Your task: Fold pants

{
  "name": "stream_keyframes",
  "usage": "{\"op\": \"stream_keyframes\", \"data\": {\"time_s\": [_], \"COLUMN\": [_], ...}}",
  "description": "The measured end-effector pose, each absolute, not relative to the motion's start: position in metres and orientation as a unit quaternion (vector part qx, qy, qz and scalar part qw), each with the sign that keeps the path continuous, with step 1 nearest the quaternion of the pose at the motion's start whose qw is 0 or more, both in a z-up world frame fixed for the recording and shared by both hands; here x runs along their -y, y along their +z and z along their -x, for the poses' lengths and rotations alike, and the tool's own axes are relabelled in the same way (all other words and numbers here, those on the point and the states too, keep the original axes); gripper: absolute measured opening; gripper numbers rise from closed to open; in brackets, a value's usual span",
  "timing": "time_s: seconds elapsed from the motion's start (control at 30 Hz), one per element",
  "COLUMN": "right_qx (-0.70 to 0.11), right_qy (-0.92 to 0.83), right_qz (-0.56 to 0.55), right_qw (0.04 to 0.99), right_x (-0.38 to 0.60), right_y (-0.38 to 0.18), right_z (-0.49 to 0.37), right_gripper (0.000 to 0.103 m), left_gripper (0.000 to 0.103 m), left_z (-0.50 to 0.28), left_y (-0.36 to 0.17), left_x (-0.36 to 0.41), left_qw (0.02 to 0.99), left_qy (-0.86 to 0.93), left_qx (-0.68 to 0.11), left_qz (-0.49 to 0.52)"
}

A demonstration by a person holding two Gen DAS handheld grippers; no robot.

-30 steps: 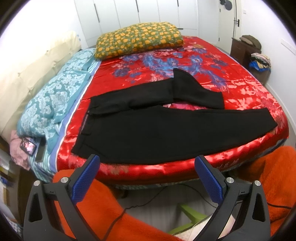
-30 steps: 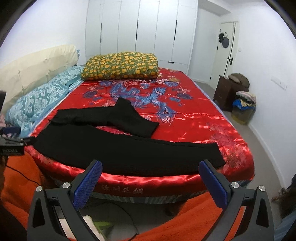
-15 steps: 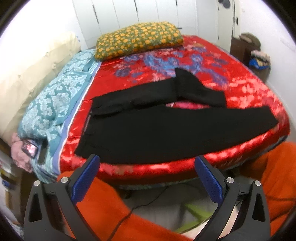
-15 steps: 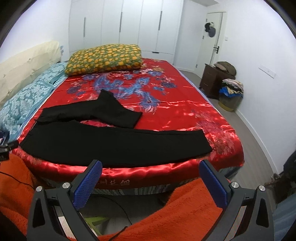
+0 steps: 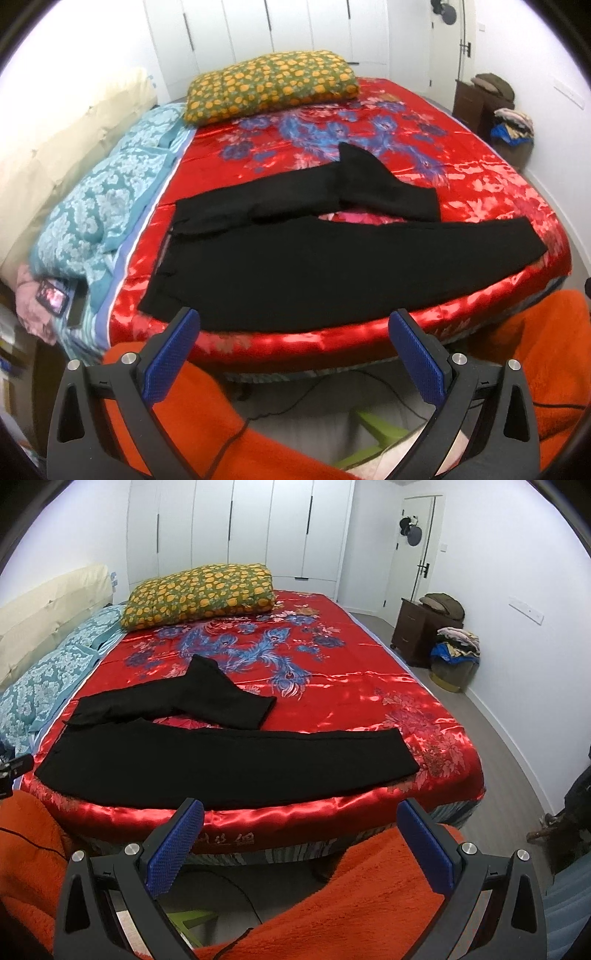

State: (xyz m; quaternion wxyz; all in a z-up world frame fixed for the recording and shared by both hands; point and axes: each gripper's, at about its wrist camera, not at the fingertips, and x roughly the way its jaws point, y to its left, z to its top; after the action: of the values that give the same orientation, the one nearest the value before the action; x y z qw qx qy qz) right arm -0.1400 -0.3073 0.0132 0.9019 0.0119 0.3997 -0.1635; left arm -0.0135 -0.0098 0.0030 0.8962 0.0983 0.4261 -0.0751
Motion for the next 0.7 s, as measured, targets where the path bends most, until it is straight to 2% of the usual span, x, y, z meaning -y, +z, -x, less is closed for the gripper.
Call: {"op": "stream_keyframes", "data": {"time_s": [0.7], "right_qx": [-0.418], "right_qy": [-0.147], "right_qz": [0.014], "right_qw": [0.896], "right_x": [0.289], "right_y": [0.011], "right_z": [0.13], "right_gripper": [0.103], "left_gripper": [0.102], "left_z": [0.017], "left_y": [-0.015], "left_x": [0.002], "left_qw": [0.883], "left_qy": [-0.065], "left_qx": [-0.453], "left_qz": [-0.107]}}
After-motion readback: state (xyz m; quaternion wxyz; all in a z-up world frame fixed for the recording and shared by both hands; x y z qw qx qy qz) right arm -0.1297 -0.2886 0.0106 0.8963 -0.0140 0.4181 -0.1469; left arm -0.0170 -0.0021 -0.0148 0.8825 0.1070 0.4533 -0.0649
